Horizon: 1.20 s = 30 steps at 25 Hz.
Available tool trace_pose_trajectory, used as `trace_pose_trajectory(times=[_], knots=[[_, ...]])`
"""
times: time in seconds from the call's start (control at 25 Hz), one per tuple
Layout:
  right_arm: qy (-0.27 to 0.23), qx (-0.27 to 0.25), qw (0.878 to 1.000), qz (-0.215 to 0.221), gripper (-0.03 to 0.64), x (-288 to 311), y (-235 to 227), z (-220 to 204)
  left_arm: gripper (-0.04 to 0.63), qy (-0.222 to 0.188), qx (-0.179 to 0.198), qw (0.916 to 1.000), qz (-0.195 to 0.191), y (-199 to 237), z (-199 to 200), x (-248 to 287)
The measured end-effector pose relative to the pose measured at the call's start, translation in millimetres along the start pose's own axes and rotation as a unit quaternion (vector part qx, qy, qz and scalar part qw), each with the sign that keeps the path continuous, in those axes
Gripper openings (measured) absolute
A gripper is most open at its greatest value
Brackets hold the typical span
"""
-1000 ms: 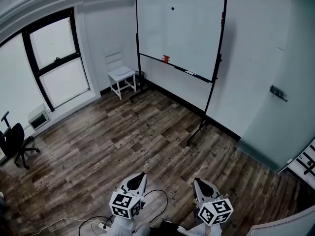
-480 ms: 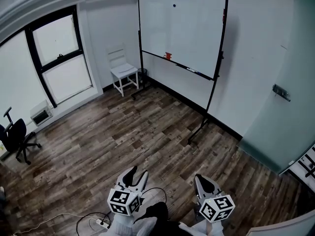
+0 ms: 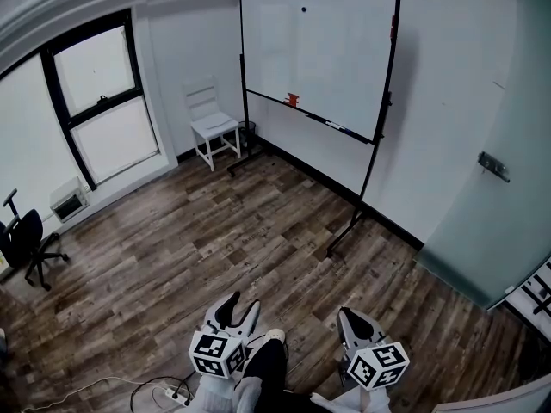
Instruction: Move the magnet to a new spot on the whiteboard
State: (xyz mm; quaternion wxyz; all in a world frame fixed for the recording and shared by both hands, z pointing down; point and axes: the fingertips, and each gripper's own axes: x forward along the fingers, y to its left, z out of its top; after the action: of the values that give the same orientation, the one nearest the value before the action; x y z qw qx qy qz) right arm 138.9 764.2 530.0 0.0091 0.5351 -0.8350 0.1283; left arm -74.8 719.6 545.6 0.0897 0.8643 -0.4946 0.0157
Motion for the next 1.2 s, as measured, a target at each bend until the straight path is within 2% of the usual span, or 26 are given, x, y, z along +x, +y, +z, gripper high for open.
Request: trace_pose_trajectory(times=[0.32,0.84,1.2], knots=[[0.011,-0.001,1.0,0.007,0.028,59,-18,4,0.192,0.004,-0.003,1.0,-0.002,30,4,47],[0.008,-0.007,1.0,-0.017,0.028,168,-73,57,0.192,0.006,0.003,1.0,-0.004,92,47,153],[0.018,-0.007,1.0,-0.018,0.028,243,-92,72,0.192,0.016,0.001,0.9999,0.003,147,58,204]])
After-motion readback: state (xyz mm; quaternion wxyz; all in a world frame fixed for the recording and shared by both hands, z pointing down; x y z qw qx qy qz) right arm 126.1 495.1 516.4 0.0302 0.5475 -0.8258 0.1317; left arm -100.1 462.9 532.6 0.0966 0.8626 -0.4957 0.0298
